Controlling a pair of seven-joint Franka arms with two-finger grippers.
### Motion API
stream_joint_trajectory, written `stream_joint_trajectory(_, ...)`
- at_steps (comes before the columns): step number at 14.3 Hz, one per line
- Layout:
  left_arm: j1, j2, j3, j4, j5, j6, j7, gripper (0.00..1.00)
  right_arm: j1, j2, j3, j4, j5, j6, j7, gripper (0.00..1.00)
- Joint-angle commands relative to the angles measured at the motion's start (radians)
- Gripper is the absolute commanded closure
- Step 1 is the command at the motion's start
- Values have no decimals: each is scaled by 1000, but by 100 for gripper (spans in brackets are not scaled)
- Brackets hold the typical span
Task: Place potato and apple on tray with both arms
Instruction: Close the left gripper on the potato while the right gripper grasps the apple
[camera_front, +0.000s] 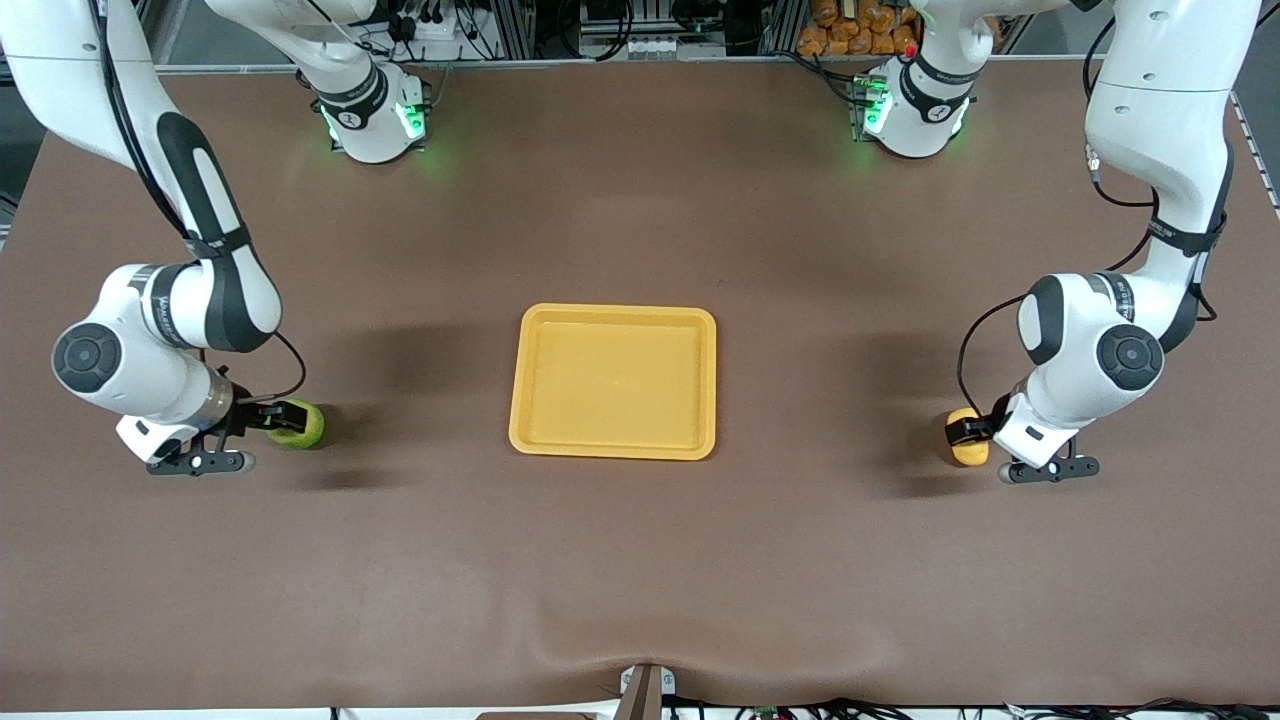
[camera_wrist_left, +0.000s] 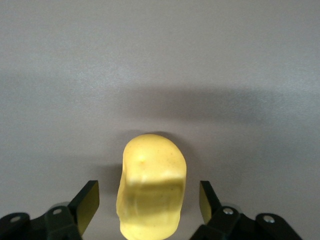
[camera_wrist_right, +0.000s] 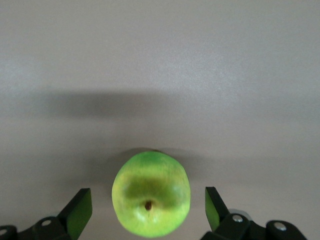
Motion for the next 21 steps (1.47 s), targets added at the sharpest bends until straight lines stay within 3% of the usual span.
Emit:
stream_joint_trajectory(1, -5, 9, 3, 6, -19, 5, -7, 14, -10, 35, 3, -6, -12, 40, 22, 0)
stream_joint_trajectory(7, -8, 22, 3, 10, -19, 5, -11, 23, -11, 76, 4, -14, 2, 28, 40, 0)
stream_joint_trajectory(8, -8, 22, 1, 10, -19, 5, -10, 29, -11, 76, 4, -24, 0, 28, 51, 0)
stream_joint_trajectory(9, -8, 22, 3, 10, -19, 5, -8, 35, -10, 76, 4, -38, 0, 31, 57, 26)
stream_joint_trajectory(10, -9, 22, 3, 10, -19, 5, -8, 37, -10, 76, 4, -38, 0, 26, 61, 64)
stream_joint_trajectory(11, -12, 22, 3, 10, -19, 5, -8, 42, -10, 76, 6, -38, 0, 26, 63, 84)
stream_joint_trajectory(12, -15, 22, 3, 10, -19, 4, -8, 53, -10, 70, 6, -38, 0, 25, 63, 91)
stream_joint_trajectory(15, -26, 19, 1, 8, -19, -4, -10, 77, -8, 41, 7, -33, 5, 0, 83, 91)
stream_joint_trajectory(21, -23, -22, -34, 10, -19, -57, 1, 87, 41, -71, 24, -27, 23, -119, 473, 91)
